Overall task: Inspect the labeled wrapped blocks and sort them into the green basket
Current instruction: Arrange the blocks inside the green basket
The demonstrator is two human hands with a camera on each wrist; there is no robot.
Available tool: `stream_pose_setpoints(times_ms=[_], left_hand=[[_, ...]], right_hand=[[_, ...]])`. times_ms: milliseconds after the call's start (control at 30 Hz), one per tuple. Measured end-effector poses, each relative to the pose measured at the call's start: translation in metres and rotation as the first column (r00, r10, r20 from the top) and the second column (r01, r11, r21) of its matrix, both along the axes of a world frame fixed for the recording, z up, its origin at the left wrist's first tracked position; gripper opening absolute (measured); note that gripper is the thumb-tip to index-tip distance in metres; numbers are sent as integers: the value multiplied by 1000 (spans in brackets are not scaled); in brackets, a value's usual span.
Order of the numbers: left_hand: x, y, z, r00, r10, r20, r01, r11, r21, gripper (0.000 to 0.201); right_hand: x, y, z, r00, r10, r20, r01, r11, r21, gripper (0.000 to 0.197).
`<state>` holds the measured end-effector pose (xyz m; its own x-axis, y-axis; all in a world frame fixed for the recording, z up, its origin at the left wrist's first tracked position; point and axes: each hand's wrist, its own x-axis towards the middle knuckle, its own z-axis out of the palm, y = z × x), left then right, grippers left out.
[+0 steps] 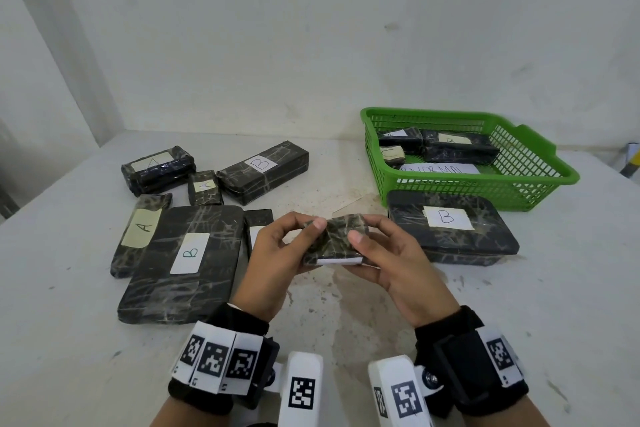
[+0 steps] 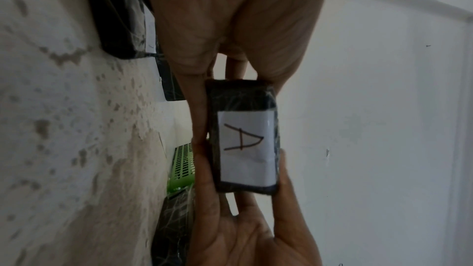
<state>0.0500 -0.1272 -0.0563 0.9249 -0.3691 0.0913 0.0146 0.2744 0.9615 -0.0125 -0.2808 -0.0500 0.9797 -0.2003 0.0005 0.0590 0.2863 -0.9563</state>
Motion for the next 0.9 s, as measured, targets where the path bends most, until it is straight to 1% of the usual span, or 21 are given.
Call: stream_pose_setpoints(times_ms=[67, 133, 200, 267, 300, 400, 500, 533, 633, 700, 800, 900], left_hand=[[0, 1, 0, 999, -34, -16, 34, 999, -6, 38], [0, 1, -1, 1000, -11, 0, 11, 1000, -2, 26], [0, 1, -2, 999, 32, 17, -32, 999, 6, 9], [2, 1, -3, 999, 50, 11, -50, 999, 6, 5], [2, 1, -3, 999, 46, 4, -46, 999, -1, 9], [3, 2, -3, 1000, -16, -19, 15, 999, -29, 32], [4, 3, -3, 996, -84, -34, 82, 995, -50, 50], [3, 3, -3, 996, -90, -21, 89, 995, -44, 51], [3, 4, -3, 996, -83, 20, 83, 995, -45, 39], [2, 4, -3, 995, -99, 28, 100, 994, -47, 36], [1, 5, -3, 990, -141, 12, 141, 989, -53, 43], [0, 4, -2, 985, -159, -68, 154, 985, -71, 56]], right_hand=[[1, -1, 0, 1000, -20, 2, 20, 1000, 10, 33], [1, -1, 0, 1000, -23, 5, 23, 999, 32, 34], [0, -1, 0, 1000, 2, 7, -2, 999, 46, 41], [0, 1, 0, 1000, 26, 10, -26, 997, 70, 48], [0, 1, 0, 1000, 24, 15, -25, 997, 73, 48], [0, 0, 0, 1000, -10, 22, 9, 998, 60, 44], [1, -2, 0, 999, -19, 37, 16, 995, 96, 42], [1, -3, 1, 999, -18, 38, 14, 994, 108, 41], [1, -1, 0, 999, -11, 30, 8, 995, 97, 40], [1, -1, -2, 999, -34, 37, 31, 997, 69, 33], [2, -2, -4, 995, -61, 77, 58, 997, 43, 26], [1, -2, -4, 990, -27, 142, 17, 997, 72, 35]])
